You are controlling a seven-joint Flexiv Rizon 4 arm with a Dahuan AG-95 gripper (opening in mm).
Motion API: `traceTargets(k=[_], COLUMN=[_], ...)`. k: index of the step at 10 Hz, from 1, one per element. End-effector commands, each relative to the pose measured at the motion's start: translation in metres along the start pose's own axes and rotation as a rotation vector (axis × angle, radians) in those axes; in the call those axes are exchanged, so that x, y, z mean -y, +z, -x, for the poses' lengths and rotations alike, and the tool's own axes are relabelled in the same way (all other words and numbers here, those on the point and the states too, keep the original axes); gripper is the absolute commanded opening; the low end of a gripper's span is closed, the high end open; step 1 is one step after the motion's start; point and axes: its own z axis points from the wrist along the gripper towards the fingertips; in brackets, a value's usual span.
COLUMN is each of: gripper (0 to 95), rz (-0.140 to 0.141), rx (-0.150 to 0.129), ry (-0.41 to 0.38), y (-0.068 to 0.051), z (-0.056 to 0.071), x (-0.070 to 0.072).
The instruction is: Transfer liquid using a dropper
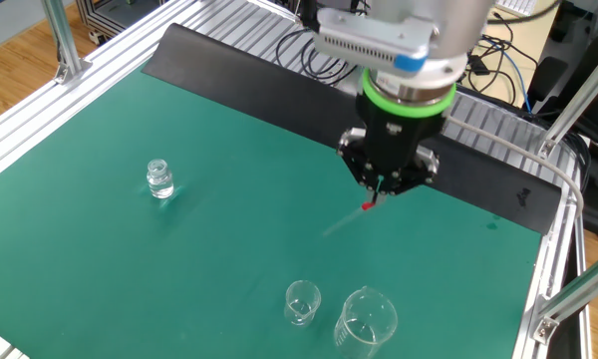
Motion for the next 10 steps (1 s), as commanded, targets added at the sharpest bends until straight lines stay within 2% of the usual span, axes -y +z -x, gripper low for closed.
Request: traceTargets(k=[1,6,10], gripper=[0.0,0.0,0.0], rz=[0.000,-0.001,0.013], rx=[-0.002,-0.013,-0.006], ry=[0.003,0.016,0.037], y=[0.002,0.002,0.020], z=[0.008,0.031,0.039], x=[-0.002,-0.014,-0.019])
